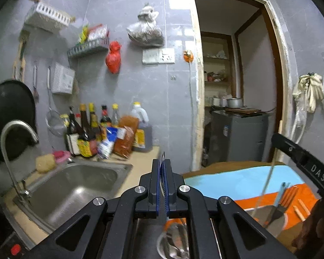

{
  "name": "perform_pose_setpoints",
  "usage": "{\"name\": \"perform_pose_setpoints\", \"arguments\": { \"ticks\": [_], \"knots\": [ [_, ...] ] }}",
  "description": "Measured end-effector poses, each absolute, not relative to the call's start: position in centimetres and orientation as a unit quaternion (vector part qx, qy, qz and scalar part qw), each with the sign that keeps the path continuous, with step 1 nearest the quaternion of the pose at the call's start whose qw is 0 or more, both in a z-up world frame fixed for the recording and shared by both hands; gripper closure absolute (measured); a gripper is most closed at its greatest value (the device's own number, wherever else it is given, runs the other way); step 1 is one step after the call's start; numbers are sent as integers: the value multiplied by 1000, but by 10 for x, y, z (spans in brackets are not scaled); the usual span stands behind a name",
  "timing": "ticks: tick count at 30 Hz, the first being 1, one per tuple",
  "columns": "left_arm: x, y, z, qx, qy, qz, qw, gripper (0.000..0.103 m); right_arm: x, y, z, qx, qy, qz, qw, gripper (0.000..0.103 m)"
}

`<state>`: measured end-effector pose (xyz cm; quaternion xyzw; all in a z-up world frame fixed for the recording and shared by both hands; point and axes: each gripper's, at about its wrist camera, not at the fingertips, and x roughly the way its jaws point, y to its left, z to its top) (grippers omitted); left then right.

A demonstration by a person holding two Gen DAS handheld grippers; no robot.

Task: Organize utensils
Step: 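Open the left tool to drop the spoon while the right tool releases the chopstick into the caddy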

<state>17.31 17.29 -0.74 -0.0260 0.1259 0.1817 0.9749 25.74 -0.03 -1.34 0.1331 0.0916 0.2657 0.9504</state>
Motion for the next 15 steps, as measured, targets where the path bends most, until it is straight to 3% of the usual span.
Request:
{"name": "perform_pose_setpoints", "arguments": {
  "ticks": [4, 6, 8, 12, 15],
  "knots": [
    [175, 189, -11, -109, 168, 124, 972, 96, 250, -9, -9, 134, 93, 270, 949, 97],
    [173, 191, -10, -121, 170, 121, 970, 91, 247, -13, -4, 135, 91, 269, 949, 88],
    [172, 190, -8, -126, 170, 113, 971, 76, 243, -20, 1, 140, 91, 268, 949, 74],
    [166, 184, 2, -140, 164, 96, 972, 62, 235, -36, 15, 141, 86, 261, 951, 74],
    [166, 177, 13, -136, 161, 86, 974, 53, 228, -50, 27, 135, 80, 252, 955, 59]
  ]
}}
